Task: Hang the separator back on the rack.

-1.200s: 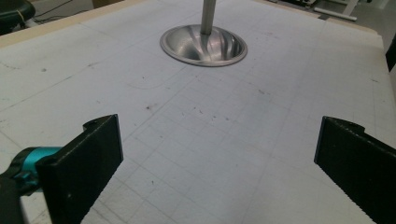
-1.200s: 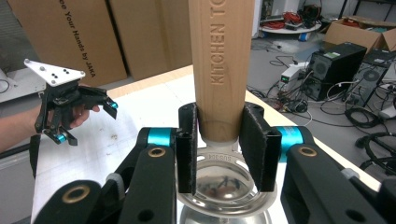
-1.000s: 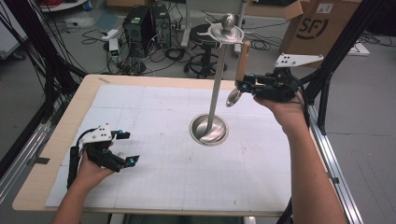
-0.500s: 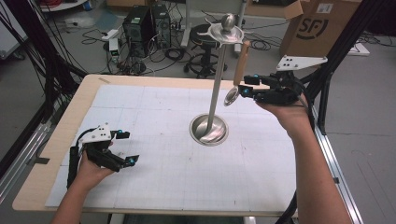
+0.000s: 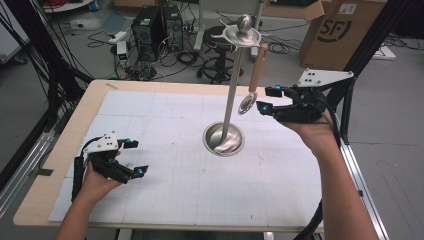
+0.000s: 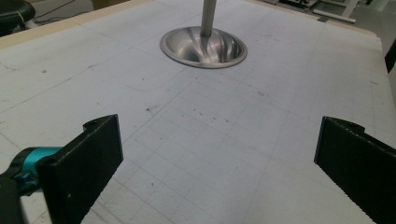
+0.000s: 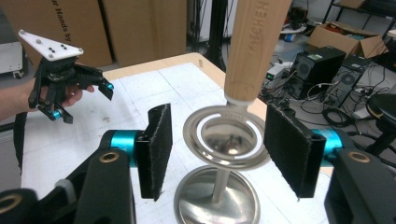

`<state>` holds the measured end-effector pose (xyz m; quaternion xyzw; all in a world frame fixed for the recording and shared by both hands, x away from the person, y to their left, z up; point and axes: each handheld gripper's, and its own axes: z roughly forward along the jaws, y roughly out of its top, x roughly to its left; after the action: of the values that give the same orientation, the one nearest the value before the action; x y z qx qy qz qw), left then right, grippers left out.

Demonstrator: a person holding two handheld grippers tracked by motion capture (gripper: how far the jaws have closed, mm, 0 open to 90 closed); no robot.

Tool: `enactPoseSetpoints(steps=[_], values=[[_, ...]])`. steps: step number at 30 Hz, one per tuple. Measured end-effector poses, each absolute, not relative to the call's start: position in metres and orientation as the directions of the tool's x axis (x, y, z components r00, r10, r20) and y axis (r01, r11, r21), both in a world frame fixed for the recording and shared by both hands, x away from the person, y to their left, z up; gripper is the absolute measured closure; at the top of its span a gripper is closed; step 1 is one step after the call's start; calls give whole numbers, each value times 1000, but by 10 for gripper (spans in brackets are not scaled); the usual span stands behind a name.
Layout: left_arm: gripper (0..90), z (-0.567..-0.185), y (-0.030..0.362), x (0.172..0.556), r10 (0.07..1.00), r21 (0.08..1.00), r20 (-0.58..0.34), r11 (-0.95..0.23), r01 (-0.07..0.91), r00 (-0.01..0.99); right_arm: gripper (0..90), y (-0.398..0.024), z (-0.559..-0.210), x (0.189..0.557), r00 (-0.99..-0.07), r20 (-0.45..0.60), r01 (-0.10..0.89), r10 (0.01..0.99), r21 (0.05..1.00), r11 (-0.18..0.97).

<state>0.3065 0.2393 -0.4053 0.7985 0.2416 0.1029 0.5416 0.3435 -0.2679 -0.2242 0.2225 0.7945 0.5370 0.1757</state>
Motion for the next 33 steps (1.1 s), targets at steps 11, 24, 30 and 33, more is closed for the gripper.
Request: enactPoseSetpoints(steps=[11, 24, 30, 33], values=[[17, -404, 242, 307, 498, 919, -103, -283, 274, 861, 364, -275, -245, 337, -831, -30, 184, 556, 927, 326], [17, -405, 242, 308, 500, 920, -108, -278, 277, 859, 304, -278, -287, 333, -822, 7, 231, 570, 918, 322], [17, -406, 242, 308, 496, 918, -108, -282, 277, 862, 273, -281, -302, 330, -812, 24, 254, 584, 914, 316], [17, -406, 242, 308, 498, 918, -109, -282, 279, 860, 271, -283, -309, 328, -811, 29, 260, 585, 913, 315]])
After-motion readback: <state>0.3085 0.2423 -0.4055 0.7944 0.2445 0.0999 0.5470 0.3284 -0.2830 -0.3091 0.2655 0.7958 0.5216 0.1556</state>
